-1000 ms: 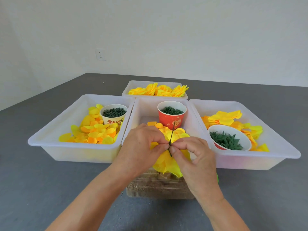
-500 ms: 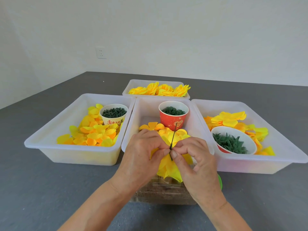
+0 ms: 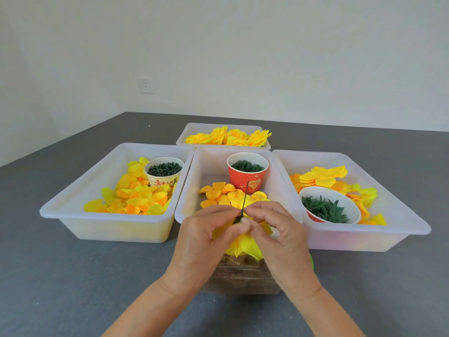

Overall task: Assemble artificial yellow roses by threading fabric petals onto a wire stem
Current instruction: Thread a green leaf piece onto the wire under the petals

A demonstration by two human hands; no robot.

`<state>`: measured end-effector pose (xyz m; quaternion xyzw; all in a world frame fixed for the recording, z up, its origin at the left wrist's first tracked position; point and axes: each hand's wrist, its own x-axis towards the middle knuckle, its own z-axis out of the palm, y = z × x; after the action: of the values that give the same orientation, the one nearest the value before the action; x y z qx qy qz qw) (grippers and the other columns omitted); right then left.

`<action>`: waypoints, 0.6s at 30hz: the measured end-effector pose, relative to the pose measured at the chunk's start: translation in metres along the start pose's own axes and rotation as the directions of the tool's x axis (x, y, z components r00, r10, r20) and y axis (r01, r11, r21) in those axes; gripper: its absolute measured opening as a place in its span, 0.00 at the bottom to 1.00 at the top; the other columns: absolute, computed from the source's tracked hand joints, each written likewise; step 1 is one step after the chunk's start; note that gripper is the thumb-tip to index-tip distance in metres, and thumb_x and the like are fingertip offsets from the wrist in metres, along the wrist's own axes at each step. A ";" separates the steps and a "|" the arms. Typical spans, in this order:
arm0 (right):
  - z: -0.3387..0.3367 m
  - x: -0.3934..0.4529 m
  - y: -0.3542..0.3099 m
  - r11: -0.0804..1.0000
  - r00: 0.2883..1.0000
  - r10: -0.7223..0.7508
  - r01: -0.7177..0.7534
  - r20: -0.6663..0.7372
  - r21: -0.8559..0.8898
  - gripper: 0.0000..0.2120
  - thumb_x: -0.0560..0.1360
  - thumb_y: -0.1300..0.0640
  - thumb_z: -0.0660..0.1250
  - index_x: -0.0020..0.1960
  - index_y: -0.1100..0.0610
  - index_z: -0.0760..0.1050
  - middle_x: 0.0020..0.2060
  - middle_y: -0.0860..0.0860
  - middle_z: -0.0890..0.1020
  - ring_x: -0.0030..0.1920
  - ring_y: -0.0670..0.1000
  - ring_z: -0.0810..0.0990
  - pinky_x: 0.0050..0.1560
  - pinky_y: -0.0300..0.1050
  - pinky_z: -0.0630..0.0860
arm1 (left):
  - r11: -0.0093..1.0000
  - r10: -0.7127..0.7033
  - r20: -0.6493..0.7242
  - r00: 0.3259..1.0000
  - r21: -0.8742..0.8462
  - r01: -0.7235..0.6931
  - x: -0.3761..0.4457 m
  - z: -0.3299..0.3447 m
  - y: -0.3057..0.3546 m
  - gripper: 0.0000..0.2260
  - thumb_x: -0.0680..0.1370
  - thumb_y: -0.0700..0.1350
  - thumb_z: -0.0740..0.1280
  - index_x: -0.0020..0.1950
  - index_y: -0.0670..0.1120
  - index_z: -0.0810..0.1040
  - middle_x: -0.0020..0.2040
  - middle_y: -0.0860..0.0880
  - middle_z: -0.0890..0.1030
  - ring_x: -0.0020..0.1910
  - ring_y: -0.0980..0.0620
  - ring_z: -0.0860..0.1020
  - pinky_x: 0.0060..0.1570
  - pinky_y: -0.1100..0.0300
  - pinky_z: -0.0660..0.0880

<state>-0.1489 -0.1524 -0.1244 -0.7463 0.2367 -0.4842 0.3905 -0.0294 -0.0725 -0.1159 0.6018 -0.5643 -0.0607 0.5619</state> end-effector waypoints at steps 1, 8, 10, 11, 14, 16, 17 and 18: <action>0.000 0.001 0.000 0.999 1.000 0.016 -0.016 0.024 0.033 0.05 0.69 0.57 0.71 0.44 0.49 0.82 0.45 0.44 0.80 0.49 0.42 0.78 0.49 0.30 0.72 | 1.000 -0.007 0.016 1.000 -0.010 0.007 -0.002 0.000 0.000 0.13 0.69 0.54 0.70 0.52 0.56 0.83 0.50 0.62 0.81 0.51 0.65 0.78 0.51 0.73 0.70; 0.001 0.006 0.002 0.976 0.995 0.082 -0.091 0.056 0.197 0.03 0.63 0.54 0.73 0.37 0.50 0.82 0.39 0.45 0.81 0.44 0.42 0.79 0.46 0.33 0.73 | 0.994 0.043 -0.054 0.998 0.101 -0.038 -0.008 0.006 -0.005 0.19 0.69 0.57 0.71 0.53 0.45 0.83 0.49 0.63 0.80 0.50 0.66 0.77 0.51 0.71 0.73; 0.002 0.005 0.003 0.985 0.997 0.074 -0.079 0.036 0.155 0.02 0.63 0.53 0.72 0.37 0.50 0.82 0.39 0.45 0.80 0.45 0.42 0.78 0.48 0.35 0.73 | 0.966 0.153 -0.027 0.988 0.215 -0.144 -0.008 0.006 -0.005 0.20 0.72 0.56 0.67 0.53 0.42 0.83 0.48 0.55 0.83 0.47 0.54 0.81 0.46 0.57 0.78; 0.003 0.005 0.003 0.987 0.997 0.074 -0.077 0.030 0.139 0.02 0.64 0.53 0.73 0.36 0.50 0.81 0.39 0.45 0.80 0.45 0.42 0.78 0.49 0.35 0.73 | 0.943 0.202 -0.017 0.979 0.274 -0.190 -0.007 0.005 -0.006 0.19 0.73 0.56 0.65 0.52 0.41 0.83 0.48 0.52 0.84 0.44 0.49 0.82 0.43 0.54 0.78; 0.004 0.004 0.005 0.993 0.998 0.060 -0.061 0.012 0.097 0.04 0.66 0.59 0.75 0.36 0.52 0.81 0.39 0.45 0.80 0.46 0.43 0.78 0.50 0.36 0.72 | 0.871 0.296 0.021 0.955 0.403 -0.279 -0.005 0.003 -0.009 0.20 0.76 0.53 0.62 0.51 0.39 0.83 0.46 0.48 0.84 0.40 0.46 0.82 0.41 0.52 0.78; 0.004 0.004 0.005 0.995 0.999 0.046 -0.046 0.007 0.091 0.07 0.66 0.62 0.75 0.35 0.52 0.80 0.38 0.46 0.80 0.45 0.44 0.78 0.51 0.40 0.73 | 0.836 0.345 0.026 0.938 0.446 -0.320 -0.004 0.003 -0.010 0.18 0.76 0.51 0.62 0.49 0.38 0.83 0.44 0.47 0.85 0.37 0.47 0.81 0.40 0.53 0.78; 0.005 0.004 0.006 0.995 0.999 0.043 -0.043 0.008 0.092 0.09 0.66 0.63 0.75 0.35 0.51 0.79 0.38 0.46 0.80 0.45 0.45 0.78 0.51 0.40 0.73 | 0.819 0.368 0.019 0.930 0.467 -0.333 -0.004 0.004 -0.011 0.18 0.76 0.50 0.63 0.48 0.37 0.83 0.42 0.47 0.84 0.35 0.48 0.81 0.39 0.54 0.78; 0.005 0.004 0.006 0.995 0.999 0.041 -0.041 0.009 0.096 0.09 0.66 0.63 0.74 0.35 0.50 0.79 0.38 0.46 0.80 0.45 0.45 0.77 0.51 0.40 0.73 | 0.805 0.387 0.009 0.922 0.485 -0.343 -0.004 0.005 -0.012 0.17 0.76 0.49 0.63 0.47 0.37 0.83 0.41 0.47 0.84 0.34 0.48 0.80 0.39 0.54 0.77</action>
<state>-0.1423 -0.1569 -0.1277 -0.7235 0.2270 -0.4841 0.4366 -0.0273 -0.0754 -0.1290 0.6036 -0.6408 0.2166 0.4220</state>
